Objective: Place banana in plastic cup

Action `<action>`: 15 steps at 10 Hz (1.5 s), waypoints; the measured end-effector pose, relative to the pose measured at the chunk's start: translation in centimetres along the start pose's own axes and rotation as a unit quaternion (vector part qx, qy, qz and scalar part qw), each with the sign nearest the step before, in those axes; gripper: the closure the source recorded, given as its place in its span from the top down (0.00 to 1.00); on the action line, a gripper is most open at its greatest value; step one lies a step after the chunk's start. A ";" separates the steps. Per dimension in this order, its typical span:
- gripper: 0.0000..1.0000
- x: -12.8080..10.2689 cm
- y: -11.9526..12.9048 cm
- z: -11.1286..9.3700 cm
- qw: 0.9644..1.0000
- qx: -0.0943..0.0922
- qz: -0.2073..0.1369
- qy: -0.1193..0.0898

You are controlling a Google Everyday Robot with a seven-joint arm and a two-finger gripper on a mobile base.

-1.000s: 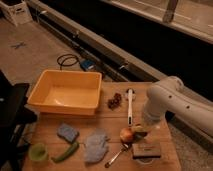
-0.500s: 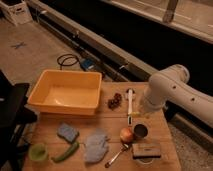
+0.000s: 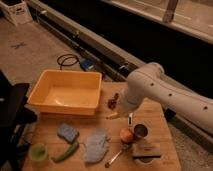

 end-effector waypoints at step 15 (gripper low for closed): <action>0.00 -10.4 -4.6 2.0 0.989 -0.004 -0.148 -0.029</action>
